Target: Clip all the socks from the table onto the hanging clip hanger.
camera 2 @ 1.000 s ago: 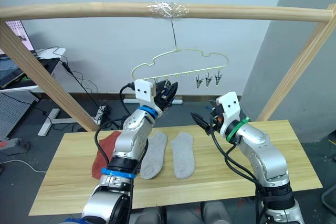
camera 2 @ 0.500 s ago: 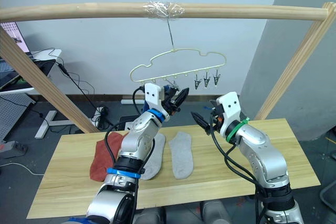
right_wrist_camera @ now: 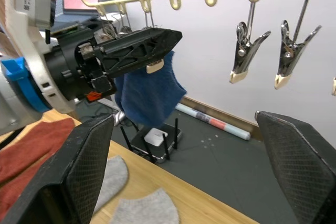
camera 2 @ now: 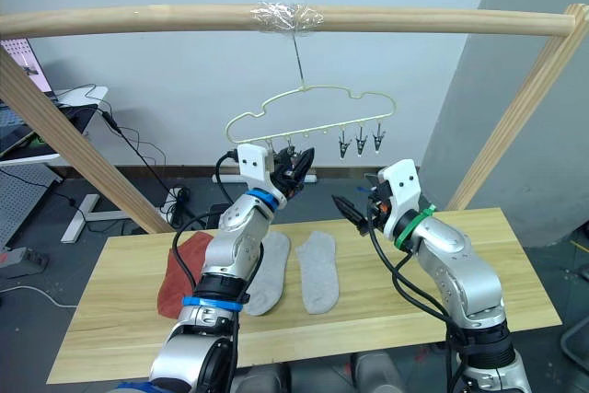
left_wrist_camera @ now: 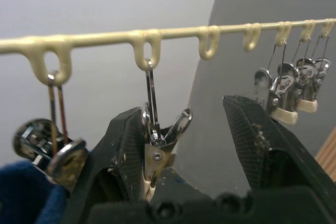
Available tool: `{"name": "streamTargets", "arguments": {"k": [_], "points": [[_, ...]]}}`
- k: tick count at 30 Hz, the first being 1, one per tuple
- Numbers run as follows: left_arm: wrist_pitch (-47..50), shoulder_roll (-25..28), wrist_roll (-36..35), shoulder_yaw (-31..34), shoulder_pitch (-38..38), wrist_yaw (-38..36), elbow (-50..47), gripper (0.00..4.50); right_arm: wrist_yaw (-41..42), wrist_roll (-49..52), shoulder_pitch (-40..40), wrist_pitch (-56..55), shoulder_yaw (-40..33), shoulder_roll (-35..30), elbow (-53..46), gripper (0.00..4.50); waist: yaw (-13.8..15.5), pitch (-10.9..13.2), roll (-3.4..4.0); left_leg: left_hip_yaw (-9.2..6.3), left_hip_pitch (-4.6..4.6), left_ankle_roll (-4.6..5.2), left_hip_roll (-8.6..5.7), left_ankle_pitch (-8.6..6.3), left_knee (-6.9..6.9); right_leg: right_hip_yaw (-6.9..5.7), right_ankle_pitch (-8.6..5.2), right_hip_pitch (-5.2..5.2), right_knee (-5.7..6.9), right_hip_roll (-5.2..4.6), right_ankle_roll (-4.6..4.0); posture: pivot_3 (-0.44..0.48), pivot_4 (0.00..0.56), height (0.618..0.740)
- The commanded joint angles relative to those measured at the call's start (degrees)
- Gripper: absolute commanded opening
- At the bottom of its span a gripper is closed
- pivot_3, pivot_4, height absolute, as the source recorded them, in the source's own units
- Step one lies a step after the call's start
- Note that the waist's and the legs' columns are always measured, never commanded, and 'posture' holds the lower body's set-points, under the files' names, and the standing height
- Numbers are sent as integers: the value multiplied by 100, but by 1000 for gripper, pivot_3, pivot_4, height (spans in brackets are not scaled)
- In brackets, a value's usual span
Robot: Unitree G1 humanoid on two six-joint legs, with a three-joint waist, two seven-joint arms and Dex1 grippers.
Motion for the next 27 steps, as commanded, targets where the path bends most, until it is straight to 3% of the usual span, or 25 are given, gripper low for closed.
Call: {"name": "streamTargets", "arguments": {"k": [1, 20, 23, 27], "points": [[-251, 4, 119, -47, -183, 39, 29, 2652, 139, 292, -166, -140, -130, 11, -476, 4500, -1, 0, 0, 0, 0, 0, 0, 0, 0, 0, 0, 0, 0, 0, 0, -165, 131, 740], [-500, 9, 170, -17, -275, 81, 201, 2652, 51, 448, -242, -98, -66, 7, -518, 4500, -1, 0, 0, 0, 0, 0, 0, 0, 0, 0, 0, 0, 0, 0, 0, -169, 130, 740], [-484, 1, 143, -9, -284, 60, 206, 2062, 33, 471, -239, -90, -70, 3, -526, 4500, -1, 0, 0, 0, 0, 0, 0, 0, 0, 0, 0, 0, 0, 0, 0, -169, 130, 740], [-422, -5, 108, -4, -278, 50, 200, 822, 19, 501, -236, -79, -74, -4, -532, 4500, -1, 0, 0, 0, 0, 0, 0, 0, 0, 0, 0, 0, 0, 0, 0, -169, 130, 740]]}}
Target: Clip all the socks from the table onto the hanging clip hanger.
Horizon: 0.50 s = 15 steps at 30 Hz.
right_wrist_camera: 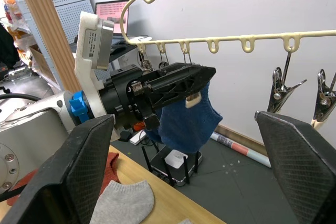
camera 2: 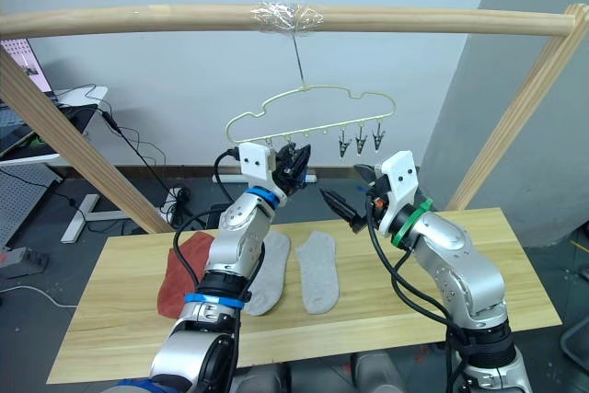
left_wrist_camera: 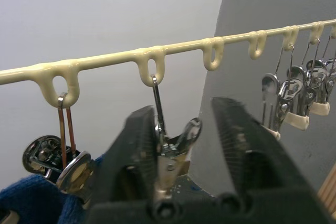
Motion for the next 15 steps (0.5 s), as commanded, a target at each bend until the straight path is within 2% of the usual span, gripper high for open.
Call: {"name": "streamTargets", "arguments": {"k": [1, 5, 10, 15], "points": [[-31, -11, -68, 24, -162, -41, -97, 620, -27, 86, -122, -73, -86, 3, -246, 4500, 0, 0, 0, 0, 0, 0, 0, 0, 0, 0, 0, 0, 0, 0, 0, -169, 130, 740], [24, -25, -105, 29, -127, -35, -161, 103, -26, 79, -91, -69, -66, 5, -226, 4500, 0, 0, 0, 0, 0, 0, 0, 0, 0, 0, 0, 0, 0, 0, 0, -166, 125, 740], [168, 53, -126, 19, -33, -48, -336, 100, -99, -291, 80, -31, 226, -125, 27, 4500, 2, 0, 0, 0, 0, 0, 0, 0, 0, 0, 0, 0, 2, 0, 0, -151, 122, 740], [940, 392, -489, 148, 21, -287, -873, 100, -123, -1433, 63, -534, 1302, -217, 1363, 4500, -4, -1, 0, 0, 5, 1, 0, 1, 1, 0, 0, 1, 9, 0, 0, -133, 119, 740]]}}
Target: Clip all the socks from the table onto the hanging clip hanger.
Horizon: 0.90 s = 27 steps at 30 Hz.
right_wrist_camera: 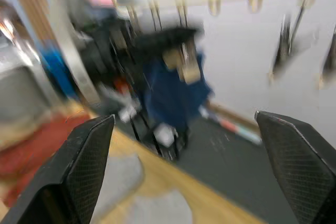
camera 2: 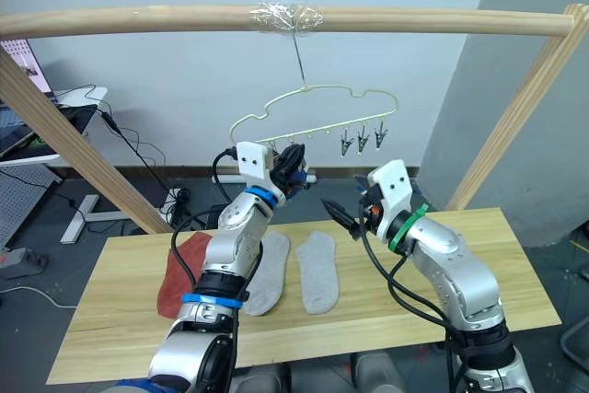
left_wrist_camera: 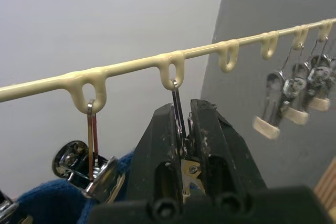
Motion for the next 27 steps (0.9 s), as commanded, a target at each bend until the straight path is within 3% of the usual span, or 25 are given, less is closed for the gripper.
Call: {"name": "streamTargets", "arguments": {"k": [1, 7, 12, 16, 20, 27], "points": [[611, 232, -409, 136, -12, -241, -643, 100, 123, -780, -159, -666, 784, 18, 939, 4500, -11, 1, 1, 1, 3, 0, 0, 0, 0, 0, 0, 0, 2, 0, 0, -115, 115, 740], [2344, 826, -1474, 513, 191, -584, -1549, 100, 345, -1867, -1103, -2020, 1799, 777, 3980, 4500, -93, 1, 1, -2, 7, 1, 3, 2, 1, -1, 0, -1, 15, 3, -1, -59, 113, 740], [2813, 1004, -1681, 583, 393, -491, -1991, 100, 385, -2119, -1661, -2650, 1721, 1432, 5923, 4500, 6, 1, 0, -8, 6, 1, 2, 2, 2, -3, 9, 0, 19, 1, -16, -20, 119, 740], [3018, 961, -1749, 578, 547, -370, -2315, 100, 257, -2497, -1956, -3036, 1728, 1586, 7179, 4500, 73, 0, 0, -7, 10, 0, 2, 2, 2, -3, 17, 0, 23, 1, -29, 1, 119, 740], [3148, 906, -1806, 565, 651, -274, -2507, 100, 381, -2593, -1987, -3207, 1614, 1571, 7748, 3588, 155, 0, 0, -6, 34, -1, 1, 4, 5, -1, 14, 11, 45, 1, -28, 7, 123, 740], [3298, 901, -1912, 580, 626, -268, -2484, 100, 683, -2542, -1598, -3367, 1371, 1391, 7313, 1064, 178, 0, 0, -6, 132, 7, 1, 9, 3, -2, -17, 106, 46, 2, -34, -4, 126, 740]]}}
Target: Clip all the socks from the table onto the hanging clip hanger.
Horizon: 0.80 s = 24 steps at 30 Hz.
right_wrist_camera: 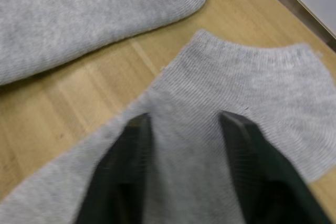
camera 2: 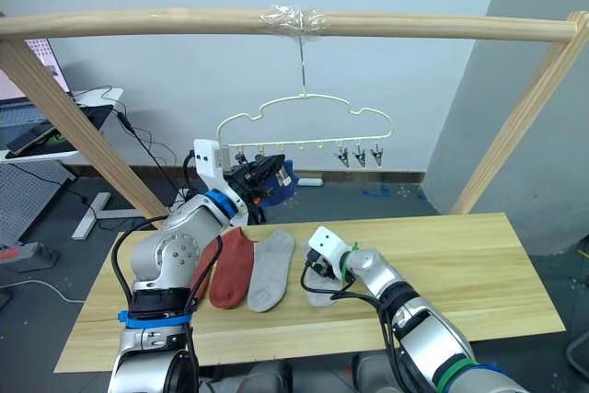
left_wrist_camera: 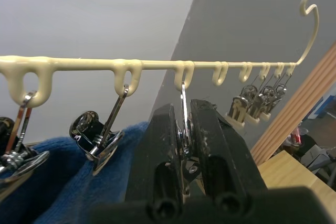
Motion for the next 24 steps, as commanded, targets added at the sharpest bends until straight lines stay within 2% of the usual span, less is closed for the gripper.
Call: {"name": "streamTargets", "arguments": {"k": [1, 3, 11, 17, 24], "points": [[69, 15, -148, 24, -108, -45, -156, 100, 132, -98, 370, 110, -146, -290, -199, 720, -1, 0, 0, 1, 2, 0, -2, 0, 1, 2, -2, 3, -1, -1, -3, -10, 128, 740], [119, 15, -184, 35, -142, -70, -117, 100, 216, -72, 575, 154, -231, -436, -556, 45, -1, 0, 0, 1, 1, 0, -2, 0, 2, 4, -1, 3, -1, -1, -2, -17, 129, 740], [413, -7, -423, 69, -191, -140, 12, 100, 987, 33, 1737, 173, -269, -1354, -3180, 45, -16, 3, -1, -1, -21, -2, -1, -2, -6, 0, 1, -15, -9, -1, 16, -51, 133, 740], [1569, -201, -1527, 748, -363, 231, 311, 100, 843, -404, 2332, -552, -291, -2117, -5108, 45, -51, 39, 2, 0, -25, -4, -1, -4, -4, -1, -1, -20, -11, -1, 17, -71, 140, 740], [2263, -176, -2390, 1390, -542, 706, 625, 100, 407, -668, 2861, -1217, -638, -2593, -6537, 45, -65, 49, -9, 0, -32, -7, 0, -6, -10, -2, -2, -18, -42, -1, 15, -84, 142, 740]]}}
